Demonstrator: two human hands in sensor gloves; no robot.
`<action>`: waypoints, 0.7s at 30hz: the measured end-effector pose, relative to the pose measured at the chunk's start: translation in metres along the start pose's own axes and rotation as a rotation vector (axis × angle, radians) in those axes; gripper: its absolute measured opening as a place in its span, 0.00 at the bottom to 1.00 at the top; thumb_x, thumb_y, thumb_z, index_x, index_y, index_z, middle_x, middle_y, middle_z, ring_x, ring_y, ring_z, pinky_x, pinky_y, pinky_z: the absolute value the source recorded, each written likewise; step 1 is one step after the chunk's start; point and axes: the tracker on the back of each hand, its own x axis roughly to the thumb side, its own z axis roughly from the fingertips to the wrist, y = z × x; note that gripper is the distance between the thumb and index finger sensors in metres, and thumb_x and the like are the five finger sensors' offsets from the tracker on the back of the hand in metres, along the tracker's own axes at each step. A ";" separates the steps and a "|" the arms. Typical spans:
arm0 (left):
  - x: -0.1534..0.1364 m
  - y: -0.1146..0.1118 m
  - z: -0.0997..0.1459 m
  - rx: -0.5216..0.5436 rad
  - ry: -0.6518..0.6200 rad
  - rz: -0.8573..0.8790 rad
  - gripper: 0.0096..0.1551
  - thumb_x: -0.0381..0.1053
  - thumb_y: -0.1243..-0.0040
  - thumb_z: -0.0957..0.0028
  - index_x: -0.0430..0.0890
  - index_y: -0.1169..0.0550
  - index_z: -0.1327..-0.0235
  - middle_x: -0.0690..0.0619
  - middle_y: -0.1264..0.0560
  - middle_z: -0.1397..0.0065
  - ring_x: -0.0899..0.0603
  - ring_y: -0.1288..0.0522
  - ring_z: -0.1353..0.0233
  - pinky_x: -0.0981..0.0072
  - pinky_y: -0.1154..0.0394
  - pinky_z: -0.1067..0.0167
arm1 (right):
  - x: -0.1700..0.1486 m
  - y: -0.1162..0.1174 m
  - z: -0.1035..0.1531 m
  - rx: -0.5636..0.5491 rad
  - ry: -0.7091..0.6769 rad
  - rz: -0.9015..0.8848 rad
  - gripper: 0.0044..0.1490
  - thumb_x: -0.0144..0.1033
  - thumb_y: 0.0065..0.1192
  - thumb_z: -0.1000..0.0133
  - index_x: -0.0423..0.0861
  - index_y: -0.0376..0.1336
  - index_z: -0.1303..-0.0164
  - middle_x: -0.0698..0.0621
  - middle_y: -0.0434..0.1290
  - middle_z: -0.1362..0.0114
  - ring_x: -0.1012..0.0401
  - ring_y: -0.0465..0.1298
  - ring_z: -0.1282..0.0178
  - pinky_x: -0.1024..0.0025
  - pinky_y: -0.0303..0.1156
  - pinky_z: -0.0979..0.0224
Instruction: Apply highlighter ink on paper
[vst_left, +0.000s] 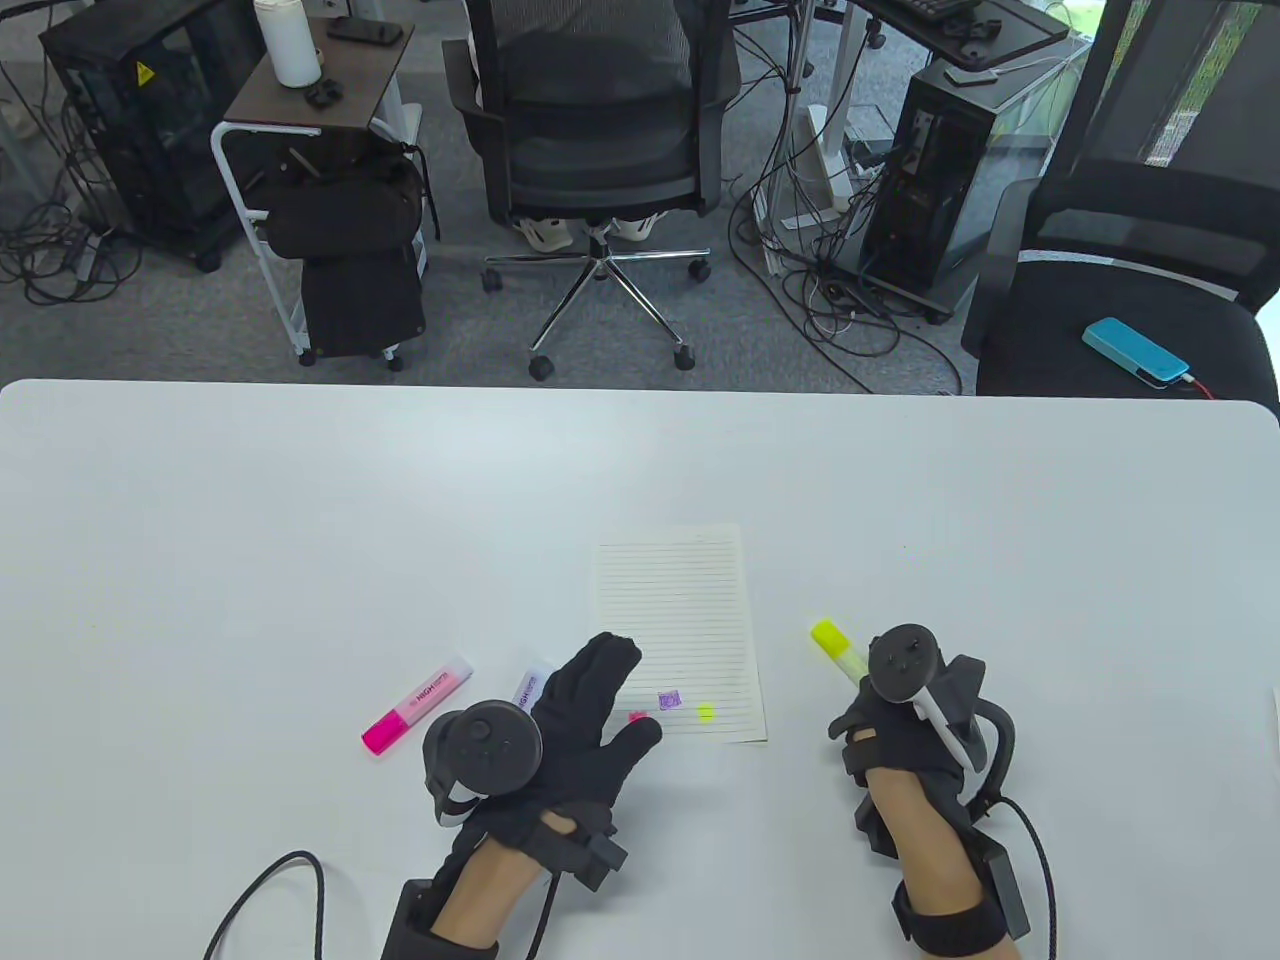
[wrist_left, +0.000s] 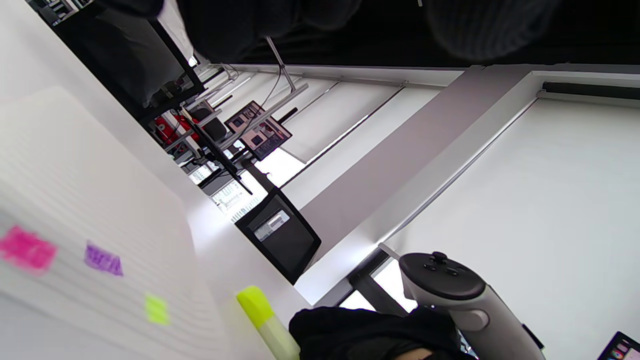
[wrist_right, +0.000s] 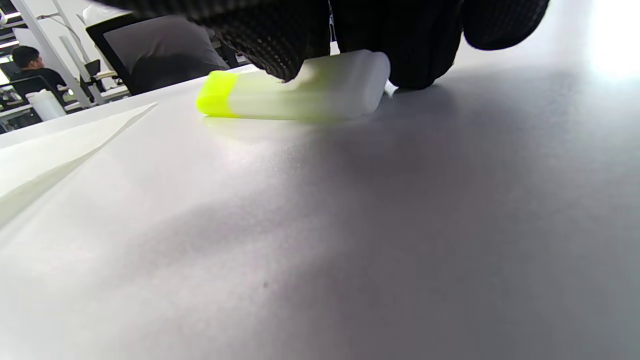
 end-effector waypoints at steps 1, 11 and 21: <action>0.000 0.000 0.000 -0.001 0.001 0.001 0.49 0.68 0.45 0.53 0.45 0.43 0.25 0.42 0.45 0.21 0.35 0.35 0.26 0.32 0.38 0.32 | 0.000 0.000 0.000 0.020 0.001 -0.002 0.32 0.31 0.59 0.34 0.43 0.57 0.18 0.34 0.59 0.17 0.32 0.63 0.26 0.31 0.56 0.27; 0.000 0.000 -0.001 -0.002 0.005 0.004 0.48 0.68 0.45 0.53 0.45 0.43 0.25 0.42 0.44 0.21 0.35 0.34 0.26 0.32 0.38 0.32 | 0.007 -0.014 0.014 -0.102 -0.145 -0.147 0.33 0.37 0.57 0.32 0.44 0.55 0.17 0.35 0.59 0.16 0.32 0.62 0.25 0.29 0.55 0.27; -0.001 0.001 -0.002 -0.011 0.009 0.016 0.48 0.68 0.45 0.53 0.45 0.43 0.25 0.42 0.44 0.20 0.35 0.35 0.26 0.32 0.39 0.31 | 0.034 -0.014 0.031 -0.038 -0.648 -0.657 0.36 0.50 0.52 0.31 0.49 0.52 0.15 0.38 0.55 0.12 0.34 0.57 0.17 0.31 0.56 0.24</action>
